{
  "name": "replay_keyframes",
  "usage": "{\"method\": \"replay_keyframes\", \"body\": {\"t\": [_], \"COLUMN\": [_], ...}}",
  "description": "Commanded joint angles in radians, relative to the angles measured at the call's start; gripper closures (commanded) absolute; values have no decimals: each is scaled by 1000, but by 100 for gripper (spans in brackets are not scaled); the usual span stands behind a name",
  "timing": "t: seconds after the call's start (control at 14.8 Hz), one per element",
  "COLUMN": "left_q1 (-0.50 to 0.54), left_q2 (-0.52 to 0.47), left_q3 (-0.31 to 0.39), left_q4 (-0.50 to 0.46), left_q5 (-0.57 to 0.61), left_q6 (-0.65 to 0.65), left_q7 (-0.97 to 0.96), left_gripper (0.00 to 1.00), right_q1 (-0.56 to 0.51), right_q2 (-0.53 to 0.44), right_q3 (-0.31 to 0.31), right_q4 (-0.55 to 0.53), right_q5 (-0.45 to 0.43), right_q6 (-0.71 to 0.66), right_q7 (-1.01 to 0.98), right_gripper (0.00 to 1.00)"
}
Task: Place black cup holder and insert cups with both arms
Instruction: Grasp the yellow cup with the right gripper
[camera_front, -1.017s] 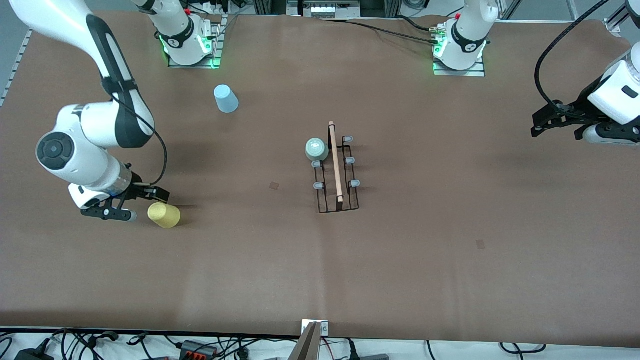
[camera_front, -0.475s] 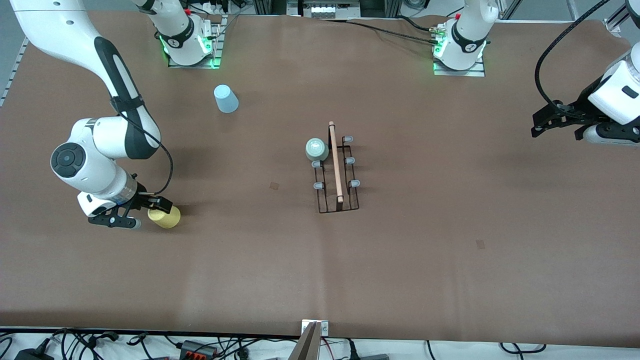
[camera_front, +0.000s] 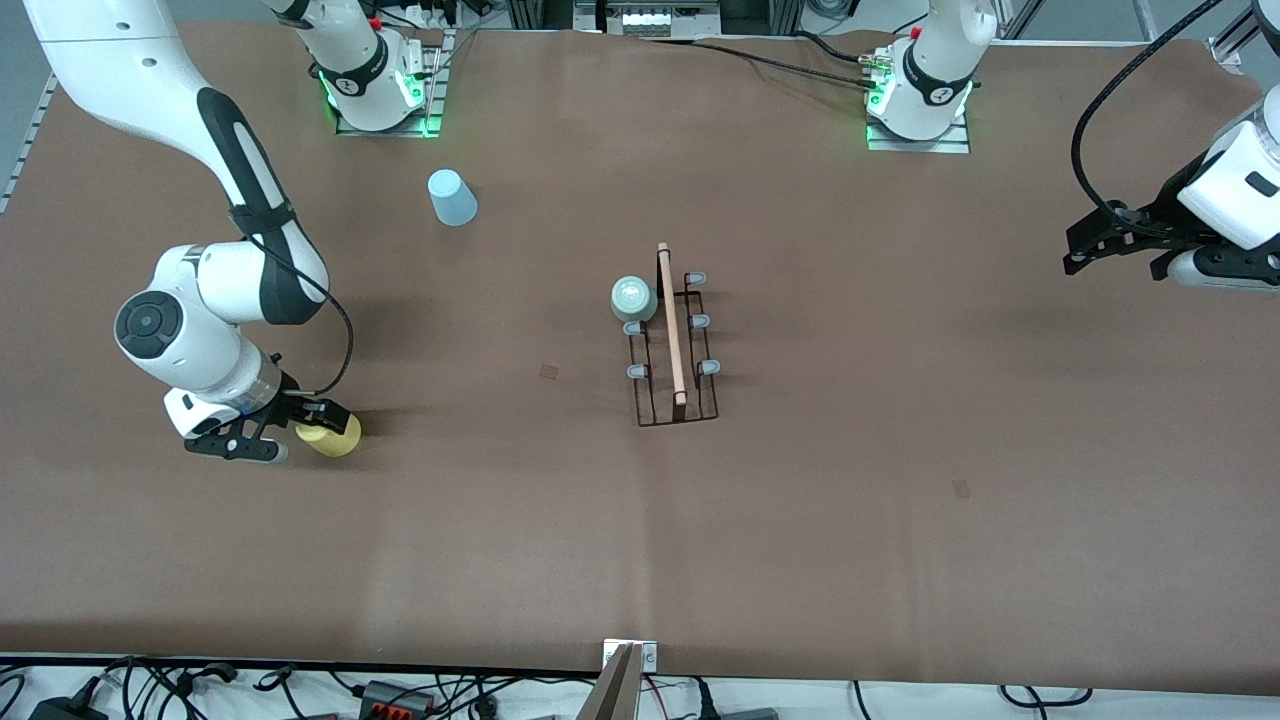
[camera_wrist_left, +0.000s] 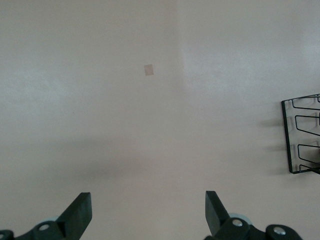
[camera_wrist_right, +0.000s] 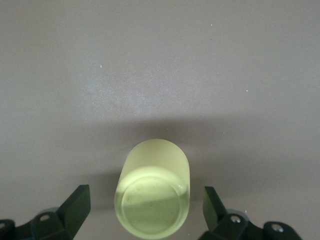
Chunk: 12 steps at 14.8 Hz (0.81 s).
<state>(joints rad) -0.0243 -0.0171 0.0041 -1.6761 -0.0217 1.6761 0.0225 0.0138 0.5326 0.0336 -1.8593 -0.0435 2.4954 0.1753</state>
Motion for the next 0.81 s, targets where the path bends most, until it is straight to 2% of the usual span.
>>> {"method": "replay_keyframes", "body": {"t": [0.0,0.34,0.41,0.75], "left_q1": [4,4,4,4], "left_q2": [-7,-7,-7,-7], "left_q3": [1,2,4,4], "left_q4": [10,10,10,10], "left_q5": [-3,-3,-3,-4], "left_q6": [-18,-18,-18,-18], "left_q7": [16,16,16,16], "left_gripper": [0,0,0,0], "right_q1": [-8,-8,-8,-8], "right_q2": [10,20,18,18], "right_q3": [2,2,2,2], "right_q4": [-1,-1,-1,-1], "right_q5": [-2,-4,-4,-6], "right_q6": [23,25,25,23], "right_q7": [-25,-25,-25,-27], "right_gripper": [0,0,4,54]}}
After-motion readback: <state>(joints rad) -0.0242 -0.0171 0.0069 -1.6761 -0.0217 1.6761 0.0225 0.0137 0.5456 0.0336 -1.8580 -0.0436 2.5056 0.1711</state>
